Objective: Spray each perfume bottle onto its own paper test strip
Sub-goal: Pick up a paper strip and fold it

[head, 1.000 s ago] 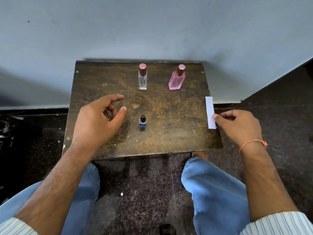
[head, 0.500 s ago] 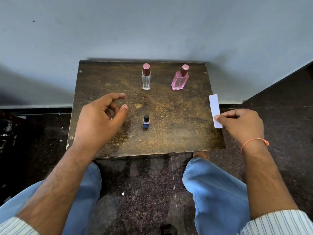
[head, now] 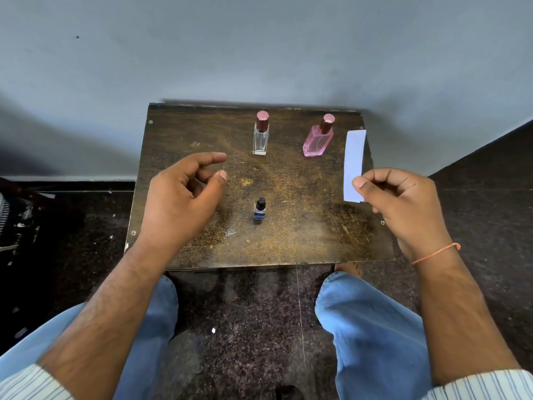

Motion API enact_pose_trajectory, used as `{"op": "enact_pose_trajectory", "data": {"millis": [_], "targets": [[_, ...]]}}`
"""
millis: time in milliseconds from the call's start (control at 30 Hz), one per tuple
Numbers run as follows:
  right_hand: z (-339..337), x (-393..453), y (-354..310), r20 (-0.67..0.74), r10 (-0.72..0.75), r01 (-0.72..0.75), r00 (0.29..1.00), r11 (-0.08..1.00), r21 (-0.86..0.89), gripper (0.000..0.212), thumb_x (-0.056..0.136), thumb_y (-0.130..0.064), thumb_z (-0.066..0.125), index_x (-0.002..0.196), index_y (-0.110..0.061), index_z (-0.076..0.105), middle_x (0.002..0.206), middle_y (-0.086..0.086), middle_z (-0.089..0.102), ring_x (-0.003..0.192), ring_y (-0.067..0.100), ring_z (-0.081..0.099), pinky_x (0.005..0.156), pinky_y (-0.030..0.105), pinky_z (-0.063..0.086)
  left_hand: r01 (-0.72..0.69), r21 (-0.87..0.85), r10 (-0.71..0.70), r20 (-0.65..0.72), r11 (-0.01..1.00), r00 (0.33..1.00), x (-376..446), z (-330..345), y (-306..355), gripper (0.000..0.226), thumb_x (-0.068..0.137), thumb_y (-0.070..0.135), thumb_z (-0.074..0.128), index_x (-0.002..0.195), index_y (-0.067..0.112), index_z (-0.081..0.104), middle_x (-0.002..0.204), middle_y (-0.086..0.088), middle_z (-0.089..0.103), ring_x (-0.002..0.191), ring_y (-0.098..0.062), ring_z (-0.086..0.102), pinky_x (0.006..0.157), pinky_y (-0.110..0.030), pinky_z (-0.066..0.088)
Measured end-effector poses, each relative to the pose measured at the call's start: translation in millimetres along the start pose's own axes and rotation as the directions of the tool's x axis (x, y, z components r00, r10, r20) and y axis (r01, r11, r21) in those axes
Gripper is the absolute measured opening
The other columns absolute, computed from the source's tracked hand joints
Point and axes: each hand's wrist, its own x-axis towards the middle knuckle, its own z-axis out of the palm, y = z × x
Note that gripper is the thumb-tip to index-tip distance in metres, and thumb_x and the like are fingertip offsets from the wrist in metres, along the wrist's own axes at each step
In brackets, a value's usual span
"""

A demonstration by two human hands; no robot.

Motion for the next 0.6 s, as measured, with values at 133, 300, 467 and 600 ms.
{"op": "enact_pose_trajectory", "data": {"millis": [133,300,467,600], "targets": [[19.2,-6.4,-14.5,0.082,-0.024,0.012,0.996,0.988,0.151,0.005,0.09,-0.017,0.084,0.094,-0.015,0.081,0.073,0.01,0.066,0.064,0.022,0.051,0.06,0.027,0.049,-0.005,-0.138,0.013,0.054,0.99,0.998,1.7,-2.0,2.7,0.024,0.101,0.024,0.074,0.124,0.029,0.077,0.082,-0.008,0.07,0.066,-0.011,0.054,0.06,-0.02,0.049],[49.4,-13.9,-37.6,0.211,-0.024,-0.052,0.977,0.935,0.35,0.013,0.076,-0.03,0.085,0.086,-0.022,0.087,0.069,0.005,0.066,0.058,0.015,0.056,0.054,0.027,0.051,-0.005,-0.287,0.047,0.139,0.958,0.989,4.8,-8.8,9.6,0.027,0.099,0.031,0.074,0.126,0.03,0.077,0.105,-0.018,0.077,0.078,-0.044,0.06,0.073,-0.037,0.053],[74.6,-22.7,-50.8,0.291,-0.107,-0.001,0.951,0.938,0.347,0.005,0.084,-0.022,0.085,0.088,-0.02,0.087,0.071,0.018,0.061,0.056,0.017,0.054,0.051,0.027,0.053,0.051,-0.428,0.079,0.28,0.903,0.957,2.2,-7.5,21.0,0.034,0.096,0.039,0.07,0.128,0.03,0.076,0.11,-0.001,0.084,0.066,-0.011,0.055,0.057,-0.017,0.043],[91.1,-25.0,-54.5,0.308,-0.165,0.103,0.937,0.973,0.208,0.006,0.091,-0.024,0.082,0.094,-0.02,0.085,0.063,0.027,0.055,0.053,0.024,0.052,0.052,0.03,0.051,0.075,-0.479,0.1,0.329,0.875,0.939,0.4,-7.4,20.2,0.026,0.097,0.038,0.066,0.113,0.027,0.084,0.069,0.005,0.069,0.057,-0.013,0.051,0.049,-0.018,0.039]]}}
